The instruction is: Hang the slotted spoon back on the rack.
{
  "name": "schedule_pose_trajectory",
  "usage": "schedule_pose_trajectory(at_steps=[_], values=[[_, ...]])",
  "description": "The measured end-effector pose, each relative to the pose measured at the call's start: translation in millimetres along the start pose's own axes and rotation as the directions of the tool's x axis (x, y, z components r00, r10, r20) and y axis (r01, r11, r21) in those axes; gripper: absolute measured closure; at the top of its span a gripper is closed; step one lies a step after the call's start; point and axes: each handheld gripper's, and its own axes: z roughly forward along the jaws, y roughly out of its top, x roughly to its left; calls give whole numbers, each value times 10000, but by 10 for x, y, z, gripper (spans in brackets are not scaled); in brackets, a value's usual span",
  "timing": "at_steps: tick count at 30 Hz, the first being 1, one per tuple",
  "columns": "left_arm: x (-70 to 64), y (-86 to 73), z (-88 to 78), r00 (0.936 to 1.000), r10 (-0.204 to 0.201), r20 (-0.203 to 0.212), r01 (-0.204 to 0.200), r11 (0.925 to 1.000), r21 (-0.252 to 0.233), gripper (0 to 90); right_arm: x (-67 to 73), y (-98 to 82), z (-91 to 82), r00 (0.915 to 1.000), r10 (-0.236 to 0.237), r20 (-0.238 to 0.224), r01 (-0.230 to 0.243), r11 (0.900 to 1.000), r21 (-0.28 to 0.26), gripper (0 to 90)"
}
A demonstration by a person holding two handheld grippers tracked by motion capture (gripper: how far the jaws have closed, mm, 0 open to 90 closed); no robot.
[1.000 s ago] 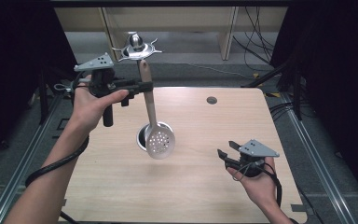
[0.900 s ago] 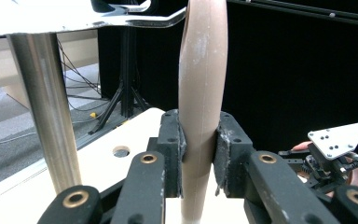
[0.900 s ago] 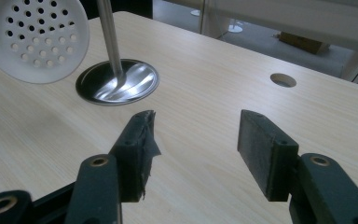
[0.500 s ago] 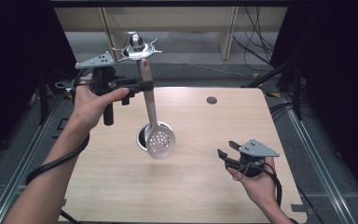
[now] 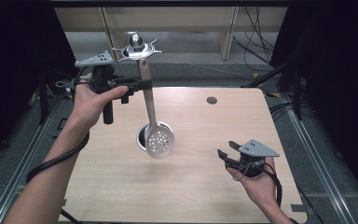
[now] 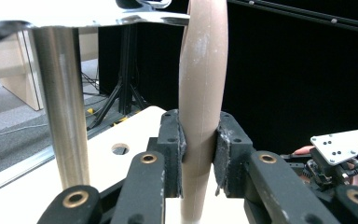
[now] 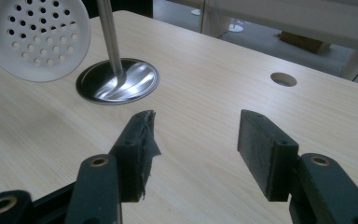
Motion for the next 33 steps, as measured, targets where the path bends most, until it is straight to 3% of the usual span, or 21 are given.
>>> schedule_pose_trajectory(at_steps=[3,4,10,13,16,17,22,24,25,27,28,29,32,33], values=[[20,0,5,10000,-33,-4,33,10000,-35,734,3,-1,0,10000,28,-13,-28,10000,2,466],[22,0,7,10000,-47,-31,47,10000,-33,734,24,-4,-4,9997,244,-2,-244,9997,56,465],[48,-5,19,9999,-104,-75,103,9999,-91,730,4,7,-22,9999,71,-101,-68,9997,242,465],[68,-13,22,9997,-132,-204,130,9998,-120,722,28,6,-30,9990,412,-196,-404,9984,407,466],[80,-26,23,9993,-149,-344,146,9998,-112,714,25,0,-22,9992,356,-192,-349,9987,373,465],[84,-34,19,9990,-128,-423,123,9998,-131,706,11,-2,-17,9998,156,-105,-153,9996,252,465],[54,-89,-10,9945,-26,-1047,-4,9996,-288,667,15,-6,-12,9999,117,-119,-113,9995,285,465],[15,-135,-35,9896,201,-1425,-246,9993,-299,615,16,-6,-14,9998,125,-121,-122,9995,290,465],[-12,-181,-53,9864,324,-1611,-379,9988,-314,546,13,-9,-13,9998,150,-98,-147,9995,265,465],[-55,-268,-98,9768,594,-2056,-669,9973,-295,516,-5,-7,-11,9999,20,-117,-17,9997,236,465],[-104,-329,-132,9732,263,-2286,-340,9990,-299,469,-7,-6,-13,9999,18,-126,-14,9996,276,464],[-96,-373,-157,9694,623,-2373,-744,9963,-427,469,-8,-8,-12,9999,10,-124,-6,9996,278,464],[-147,-574,-255,9584,841,-2728,-981,9944,-382,415,-5,-8,-14,9999,86,-141,-82,9995,313,463],[-148,-647,-285,9516,1156,-2846,-1301,9910,-323,400,9,-11,-18,9996,245,-130,-240,9991,354,463]])
